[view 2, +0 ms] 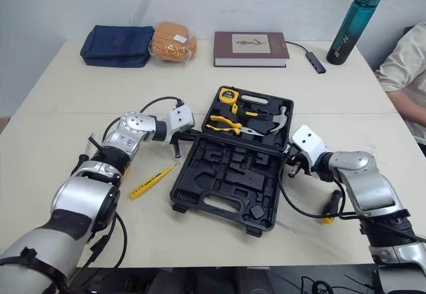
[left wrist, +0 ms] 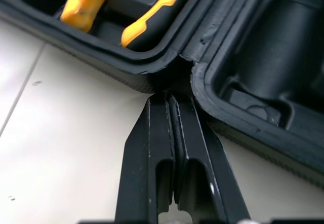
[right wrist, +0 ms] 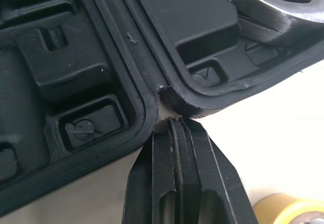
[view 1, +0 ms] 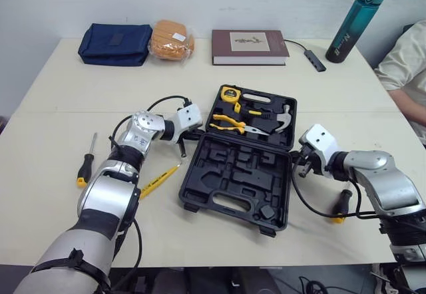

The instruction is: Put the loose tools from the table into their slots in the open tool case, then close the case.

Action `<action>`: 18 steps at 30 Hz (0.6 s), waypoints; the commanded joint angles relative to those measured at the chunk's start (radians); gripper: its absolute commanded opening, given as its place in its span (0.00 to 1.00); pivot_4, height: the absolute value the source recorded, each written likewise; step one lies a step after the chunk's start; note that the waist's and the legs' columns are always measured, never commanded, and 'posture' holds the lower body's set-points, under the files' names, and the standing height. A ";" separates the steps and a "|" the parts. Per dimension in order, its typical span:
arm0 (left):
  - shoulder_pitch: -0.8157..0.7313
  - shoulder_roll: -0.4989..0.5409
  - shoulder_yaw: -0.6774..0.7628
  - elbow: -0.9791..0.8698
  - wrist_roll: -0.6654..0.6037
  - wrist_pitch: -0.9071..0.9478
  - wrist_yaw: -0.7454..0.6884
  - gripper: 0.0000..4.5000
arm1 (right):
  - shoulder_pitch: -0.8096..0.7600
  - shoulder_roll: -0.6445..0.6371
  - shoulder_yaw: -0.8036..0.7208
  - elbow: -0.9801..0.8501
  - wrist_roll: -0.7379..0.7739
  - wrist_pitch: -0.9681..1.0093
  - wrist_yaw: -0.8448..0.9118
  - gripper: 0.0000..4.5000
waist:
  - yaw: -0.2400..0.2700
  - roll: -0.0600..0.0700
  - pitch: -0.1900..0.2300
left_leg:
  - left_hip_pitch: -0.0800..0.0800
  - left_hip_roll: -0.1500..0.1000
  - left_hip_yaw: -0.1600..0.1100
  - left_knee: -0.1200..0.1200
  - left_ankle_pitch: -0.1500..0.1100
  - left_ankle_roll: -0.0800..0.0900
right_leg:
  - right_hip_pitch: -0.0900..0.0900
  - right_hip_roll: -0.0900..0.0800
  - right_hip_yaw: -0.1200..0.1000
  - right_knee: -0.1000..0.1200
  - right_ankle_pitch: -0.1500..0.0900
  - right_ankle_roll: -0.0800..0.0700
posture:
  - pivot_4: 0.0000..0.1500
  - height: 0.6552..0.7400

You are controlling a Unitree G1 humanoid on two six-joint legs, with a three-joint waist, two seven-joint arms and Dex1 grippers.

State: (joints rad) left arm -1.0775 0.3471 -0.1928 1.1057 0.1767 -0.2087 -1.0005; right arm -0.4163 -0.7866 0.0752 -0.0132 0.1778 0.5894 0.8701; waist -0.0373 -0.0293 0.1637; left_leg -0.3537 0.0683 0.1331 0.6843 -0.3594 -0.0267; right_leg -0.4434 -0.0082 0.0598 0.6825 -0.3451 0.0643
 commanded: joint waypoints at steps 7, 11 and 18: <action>0.322 0.049 -0.035 -0.576 -0.118 0.210 -0.196 0.00 | 0.047 -0.014 0.015 -0.146 0.044 -0.069 0.127 0.01 | -0.016 0.002 -0.001 | 0.001 0.003 -0.001 0.000 0.000 0.000 | 0.000 -0.002 0.001 0.007 -0.001 -0.001 | 1.00 1.00; 0.450 0.095 -0.039 -0.826 -0.154 0.334 -0.202 0.00 | 0.078 -0.011 0.013 -0.206 0.053 -0.069 0.148 0.01 | -0.021 0.002 -0.001 | 0.001 0.003 -0.002 0.002 0.000 0.000 | 0.000 -0.002 0.001 0.007 -0.001 -0.002 | 1.00 1.00; 0.580 0.180 -0.028 -1.063 -0.207 0.475 -0.229 0.00 | 0.095 -0.003 0.041 -0.252 0.042 -0.098 0.188 0.01 | -0.024 0.002 -0.002 | 0.001 0.003 -0.002 0.003 0.000 0.000 | 0.000 -0.001 0.002 0.007 -0.002 -0.003 | 1.00 1.00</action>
State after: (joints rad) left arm -0.5219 0.5403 -0.1645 0.1305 0.0243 0.2433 -1.1762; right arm -0.3034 -0.8180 0.0767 -0.1572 0.1702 0.5484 1.0130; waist -0.0613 -0.0270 0.1622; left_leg -0.3522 0.0708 0.1309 0.6875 -0.3592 -0.0270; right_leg -0.4431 -0.0093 0.0621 0.6892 -0.3469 0.0610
